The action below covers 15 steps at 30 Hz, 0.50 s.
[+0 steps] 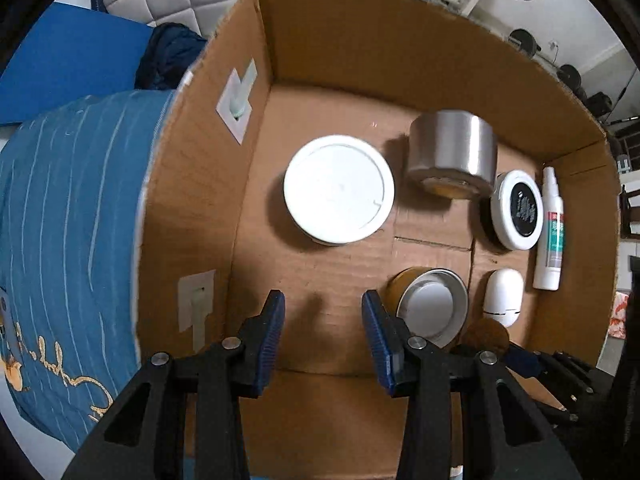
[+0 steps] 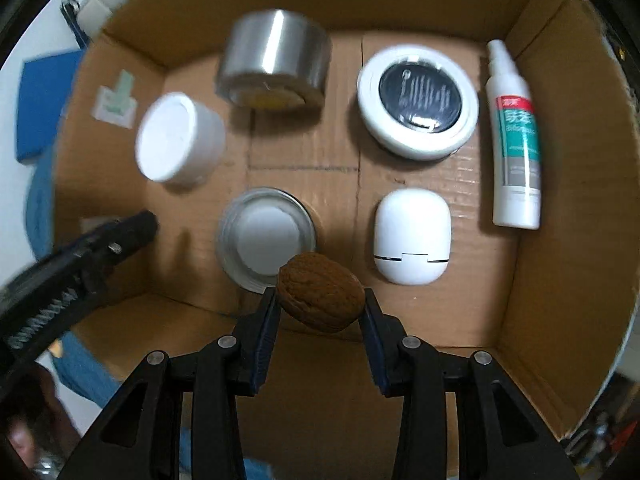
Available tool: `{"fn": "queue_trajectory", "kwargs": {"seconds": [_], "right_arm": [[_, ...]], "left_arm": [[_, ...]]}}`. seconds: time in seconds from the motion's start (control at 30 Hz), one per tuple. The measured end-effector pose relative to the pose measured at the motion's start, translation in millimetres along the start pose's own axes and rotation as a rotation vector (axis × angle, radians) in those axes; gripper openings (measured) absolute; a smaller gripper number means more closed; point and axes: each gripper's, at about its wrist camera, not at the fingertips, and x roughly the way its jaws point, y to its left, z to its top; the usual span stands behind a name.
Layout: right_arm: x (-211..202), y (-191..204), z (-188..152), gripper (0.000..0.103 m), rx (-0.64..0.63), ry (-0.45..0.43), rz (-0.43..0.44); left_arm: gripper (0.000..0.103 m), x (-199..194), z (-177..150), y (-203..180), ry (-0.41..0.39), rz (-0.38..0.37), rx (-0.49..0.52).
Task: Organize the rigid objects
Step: 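Carry the walnut with the right tool while the left tool carries the gold tin into the box, then grasp the small white cylinder on the bed with the right tool and lift it over the box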
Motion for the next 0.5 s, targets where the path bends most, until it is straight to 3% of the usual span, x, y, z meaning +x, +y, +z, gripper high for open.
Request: {"fn": "queue_trajectory", "kwargs": {"seconds": [0.27,0.37,0.47,0.5], "right_arm": [[26,-4,5,0.045,0.013,0.074,-0.013],[18,-3,3,0.066,0.006,0.053,-0.008],[5,2,-1,0.078,-0.015,0.028,-0.012],[0,3,-2,0.085,-0.022,0.015,-0.021]], "left_arm": [[0.038,11,-8,-2,0.028,-0.005,0.007],[0.038,6,-16,-5,0.023,0.011,0.012],[0.045,-5,-24,-8,0.003,0.02,0.013],[0.051,-10,-28,-10,-0.009,0.024,0.015]]}}
